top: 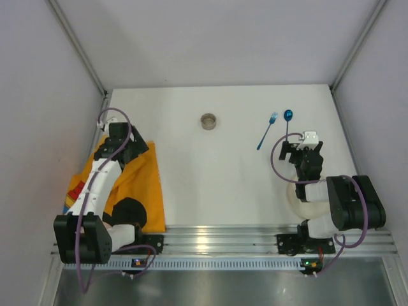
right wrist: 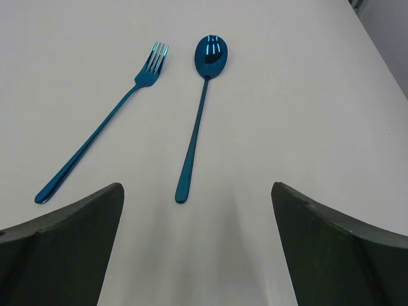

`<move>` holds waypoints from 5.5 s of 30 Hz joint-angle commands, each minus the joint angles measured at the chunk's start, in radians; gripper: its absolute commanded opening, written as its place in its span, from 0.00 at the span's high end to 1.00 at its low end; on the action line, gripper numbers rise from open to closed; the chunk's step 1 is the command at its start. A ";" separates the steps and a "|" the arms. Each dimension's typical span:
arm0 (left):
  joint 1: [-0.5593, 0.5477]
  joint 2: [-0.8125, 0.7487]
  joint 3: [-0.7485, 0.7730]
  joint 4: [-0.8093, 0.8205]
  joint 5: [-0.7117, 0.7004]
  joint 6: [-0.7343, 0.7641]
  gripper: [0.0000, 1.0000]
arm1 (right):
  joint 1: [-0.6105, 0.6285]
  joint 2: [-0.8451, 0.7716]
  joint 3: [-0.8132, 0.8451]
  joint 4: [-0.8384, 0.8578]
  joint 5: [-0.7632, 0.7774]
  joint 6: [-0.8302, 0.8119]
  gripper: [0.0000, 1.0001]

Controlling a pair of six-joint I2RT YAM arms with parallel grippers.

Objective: Set the dinner table for one person

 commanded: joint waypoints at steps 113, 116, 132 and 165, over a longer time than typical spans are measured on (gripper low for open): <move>-0.454 -0.251 0.053 -0.591 -0.146 -0.420 0.02 | 0.463 1.105 2.160 -1.820 -0.083 0.607 0.76; -0.454 -0.236 0.053 -0.572 -0.135 -0.403 0.02 | 0.463 1.092 2.163 -1.823 -0.080 0.596 0.88; -0.454 -0.250 0.032 -0.523 -0.134 -0.351 0.05 | 0.420 0.542 1.637 -1.787 0.056 0.478 1.00; -0.454 -0.285 -0.069 -0.433 -0.040 -0.316 0.05 | 0.179 -0.055 0.758 -1.733 0.173 0.563 0.27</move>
